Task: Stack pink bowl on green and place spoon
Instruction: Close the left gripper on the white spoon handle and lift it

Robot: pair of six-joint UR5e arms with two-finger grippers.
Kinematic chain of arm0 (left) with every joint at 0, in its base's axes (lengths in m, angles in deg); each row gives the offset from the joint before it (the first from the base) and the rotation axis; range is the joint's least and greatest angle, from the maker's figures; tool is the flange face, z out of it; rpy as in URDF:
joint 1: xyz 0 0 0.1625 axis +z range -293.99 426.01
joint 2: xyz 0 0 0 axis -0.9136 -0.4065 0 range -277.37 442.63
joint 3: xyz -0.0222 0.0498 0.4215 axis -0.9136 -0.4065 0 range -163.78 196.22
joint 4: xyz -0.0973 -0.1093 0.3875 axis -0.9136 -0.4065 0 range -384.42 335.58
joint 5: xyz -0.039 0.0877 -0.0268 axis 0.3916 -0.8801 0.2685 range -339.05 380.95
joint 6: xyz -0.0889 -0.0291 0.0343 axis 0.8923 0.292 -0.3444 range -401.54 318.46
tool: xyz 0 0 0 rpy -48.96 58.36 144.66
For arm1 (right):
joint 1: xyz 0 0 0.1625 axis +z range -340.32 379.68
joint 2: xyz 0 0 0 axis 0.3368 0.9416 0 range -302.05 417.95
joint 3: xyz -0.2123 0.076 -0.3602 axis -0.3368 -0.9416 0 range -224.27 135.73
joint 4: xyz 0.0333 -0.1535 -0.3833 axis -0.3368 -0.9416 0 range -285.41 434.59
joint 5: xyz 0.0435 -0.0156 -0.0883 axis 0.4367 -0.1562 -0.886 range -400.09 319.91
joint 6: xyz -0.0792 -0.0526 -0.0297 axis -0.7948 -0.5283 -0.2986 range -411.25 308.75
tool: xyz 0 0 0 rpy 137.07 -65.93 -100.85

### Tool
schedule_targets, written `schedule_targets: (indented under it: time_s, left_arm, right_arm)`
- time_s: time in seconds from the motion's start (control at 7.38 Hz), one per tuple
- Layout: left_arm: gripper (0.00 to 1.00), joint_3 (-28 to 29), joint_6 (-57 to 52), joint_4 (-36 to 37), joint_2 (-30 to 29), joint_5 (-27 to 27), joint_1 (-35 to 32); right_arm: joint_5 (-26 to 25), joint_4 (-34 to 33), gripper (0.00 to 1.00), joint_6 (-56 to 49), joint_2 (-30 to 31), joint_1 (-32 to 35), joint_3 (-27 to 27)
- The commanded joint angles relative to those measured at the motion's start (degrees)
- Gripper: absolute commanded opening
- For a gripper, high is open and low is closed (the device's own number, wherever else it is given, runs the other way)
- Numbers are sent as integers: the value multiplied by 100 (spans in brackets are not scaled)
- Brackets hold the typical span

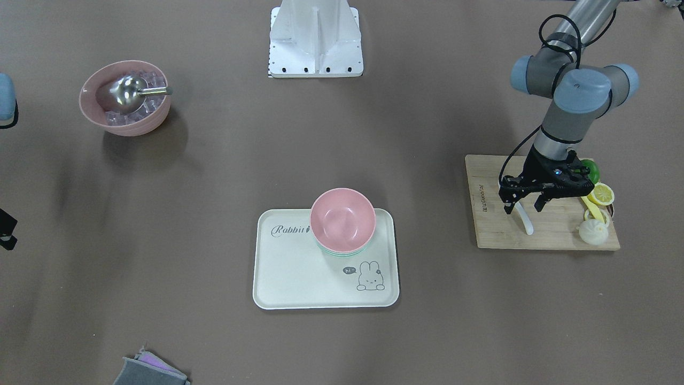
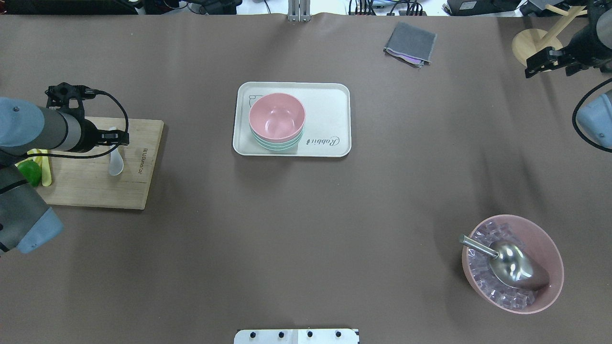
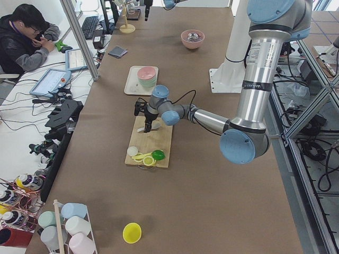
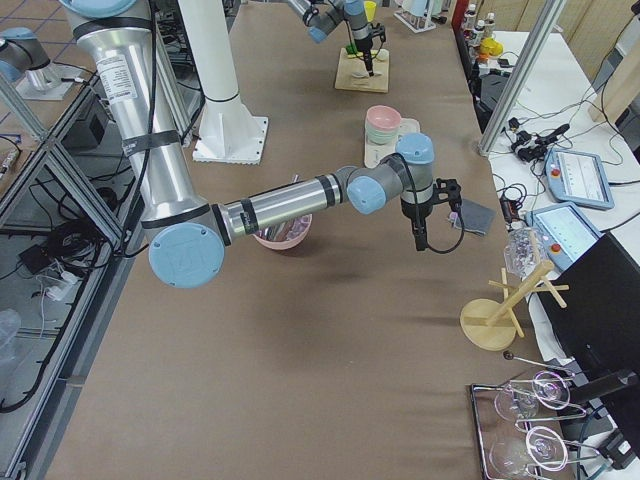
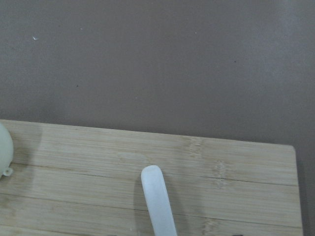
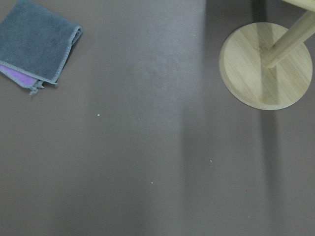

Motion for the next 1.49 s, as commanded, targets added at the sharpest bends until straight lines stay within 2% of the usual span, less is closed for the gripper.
schedule_targets:
  time_s: [0.0, 0.27, 0.41, 0.81, 1.08, 1.36]
  left_arm:
    - [41, 89, 45, -194, -21, 2, 2]
    - [8, 97, 37, -202, -21, 11, 2]
    - [2, 97, 19, -202, -21, 2, 2]
    - [0, 36, -7, -211, -21, 19, 2]
    - [0, -288, 10, -150, -99, 177, 2]
    - [0, -316, 89, -141, -545, 318, 2]
  right_arm:
    - [1, 0, 100, -104, 99, 99, 12]
    - [-8, 0, 100, -104, 99, 107, 12]
    - [-8, 0, 100, -104, 99, 107, 12]
    - [-8, 0, 100, -104, 108, 107, 12]
    - [-8, 0, 100, -104, 195, 151, 12]
    - [9, 0, 100, -218, 667, 195, -32]
